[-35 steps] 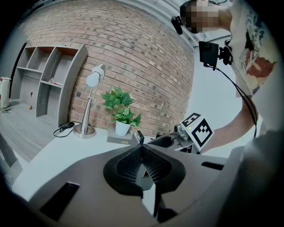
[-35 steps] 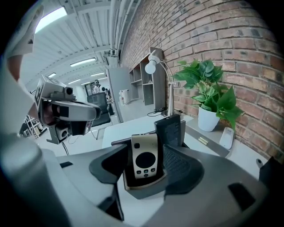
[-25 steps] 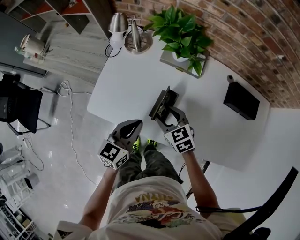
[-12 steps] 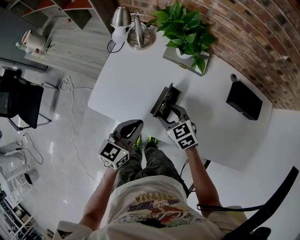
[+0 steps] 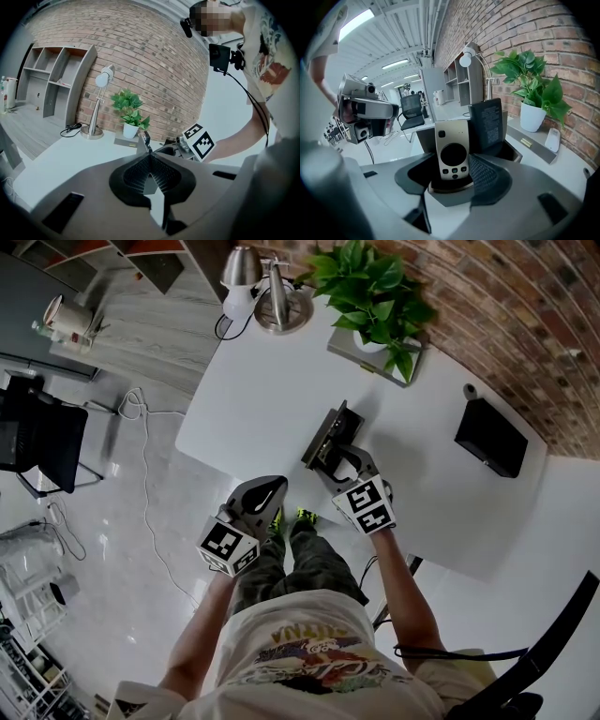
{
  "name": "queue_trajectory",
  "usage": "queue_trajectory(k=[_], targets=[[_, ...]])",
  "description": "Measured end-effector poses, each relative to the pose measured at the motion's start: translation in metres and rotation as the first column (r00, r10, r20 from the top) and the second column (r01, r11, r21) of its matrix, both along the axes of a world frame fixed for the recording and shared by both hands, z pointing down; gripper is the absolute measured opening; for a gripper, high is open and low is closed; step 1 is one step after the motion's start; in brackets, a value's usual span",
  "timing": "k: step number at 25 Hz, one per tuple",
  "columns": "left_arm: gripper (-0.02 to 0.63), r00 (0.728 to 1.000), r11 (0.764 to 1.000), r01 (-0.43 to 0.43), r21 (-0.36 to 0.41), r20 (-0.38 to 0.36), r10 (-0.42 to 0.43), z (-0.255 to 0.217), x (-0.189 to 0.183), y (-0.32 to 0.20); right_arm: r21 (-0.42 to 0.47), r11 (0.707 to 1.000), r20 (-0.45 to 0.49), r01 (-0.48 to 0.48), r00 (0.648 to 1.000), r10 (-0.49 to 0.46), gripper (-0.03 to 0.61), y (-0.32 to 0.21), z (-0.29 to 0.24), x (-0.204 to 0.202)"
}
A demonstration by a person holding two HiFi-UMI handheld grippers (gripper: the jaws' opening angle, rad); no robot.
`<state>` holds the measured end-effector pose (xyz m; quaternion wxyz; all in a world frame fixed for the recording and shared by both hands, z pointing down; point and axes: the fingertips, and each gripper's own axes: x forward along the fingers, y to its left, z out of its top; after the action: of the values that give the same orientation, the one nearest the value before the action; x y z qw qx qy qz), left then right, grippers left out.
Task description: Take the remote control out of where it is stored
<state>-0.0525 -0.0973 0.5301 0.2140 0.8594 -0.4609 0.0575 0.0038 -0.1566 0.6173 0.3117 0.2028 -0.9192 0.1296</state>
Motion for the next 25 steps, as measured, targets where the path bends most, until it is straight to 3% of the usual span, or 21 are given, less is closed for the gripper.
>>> queue_trajectory(k=[25], targets=[[0.003,1.000,1.000,0.008,0.005,0.010,-0.008,-0.0055,-0.0022,0.0054,0.073,0.997,0.019,0.023,1.000,-0.024,0.199,0.0033,-0.0052,-0.0029]])
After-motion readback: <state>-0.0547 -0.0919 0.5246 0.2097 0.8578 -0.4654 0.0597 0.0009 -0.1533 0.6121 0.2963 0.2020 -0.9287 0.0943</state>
